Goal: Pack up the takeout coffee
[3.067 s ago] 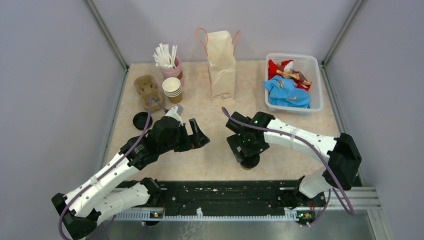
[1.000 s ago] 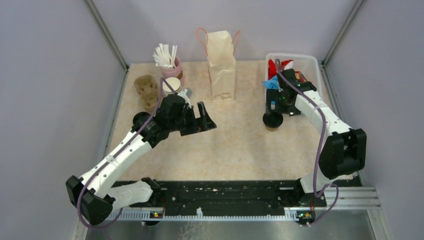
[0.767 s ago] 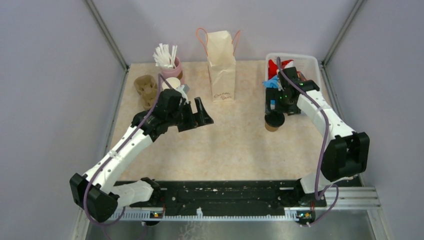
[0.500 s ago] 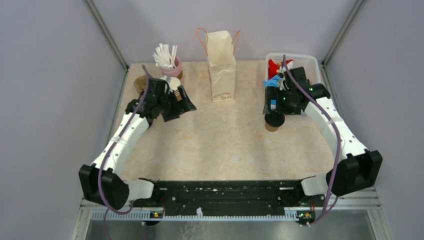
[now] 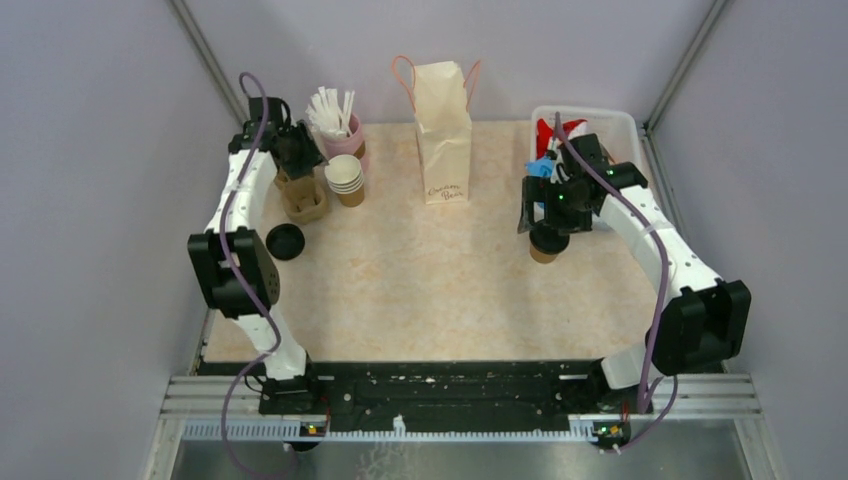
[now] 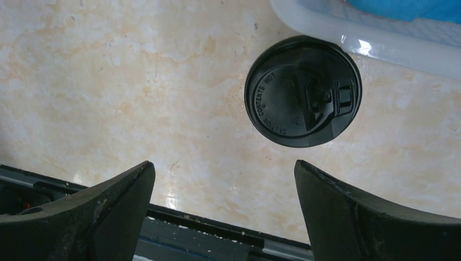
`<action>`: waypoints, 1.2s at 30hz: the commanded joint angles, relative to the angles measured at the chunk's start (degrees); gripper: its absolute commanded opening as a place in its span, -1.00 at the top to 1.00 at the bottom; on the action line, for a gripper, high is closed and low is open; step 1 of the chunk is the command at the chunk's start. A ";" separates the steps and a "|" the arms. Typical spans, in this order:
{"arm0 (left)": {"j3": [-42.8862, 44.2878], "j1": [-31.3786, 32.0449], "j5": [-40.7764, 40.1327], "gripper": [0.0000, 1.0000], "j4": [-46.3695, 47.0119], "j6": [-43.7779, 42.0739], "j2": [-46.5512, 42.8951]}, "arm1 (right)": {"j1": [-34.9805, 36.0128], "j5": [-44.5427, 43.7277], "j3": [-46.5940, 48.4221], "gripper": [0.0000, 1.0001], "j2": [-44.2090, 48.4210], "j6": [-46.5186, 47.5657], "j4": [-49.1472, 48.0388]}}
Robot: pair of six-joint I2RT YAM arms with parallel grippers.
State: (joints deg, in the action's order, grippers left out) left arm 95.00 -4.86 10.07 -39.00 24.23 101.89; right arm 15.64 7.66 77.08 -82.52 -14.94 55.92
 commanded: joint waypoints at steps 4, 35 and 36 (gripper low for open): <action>17.16 1.52 -3.79 0.04 -4.91 -5.08 12.43 | 0.36 0.88 6.57 -0.97 -3.21 3.18 0.06; 13.47 4.67 -9.41 0.08 -0.18 -5.25 8.66 | -0.49 3.39 4.44 -0.96 -5.24 4.92 -0.51; 13.28 4.61 -9.57 0.08 -0.07 -5.24 8.73 | -0.47 3.48 4.36 -0.96 -5.20 4.92 -0.49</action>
State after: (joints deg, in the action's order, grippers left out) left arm 106.19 -0.05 1.80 -41.80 19.29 114.41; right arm 15.46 10.28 81.43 -87.92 -10.52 56.31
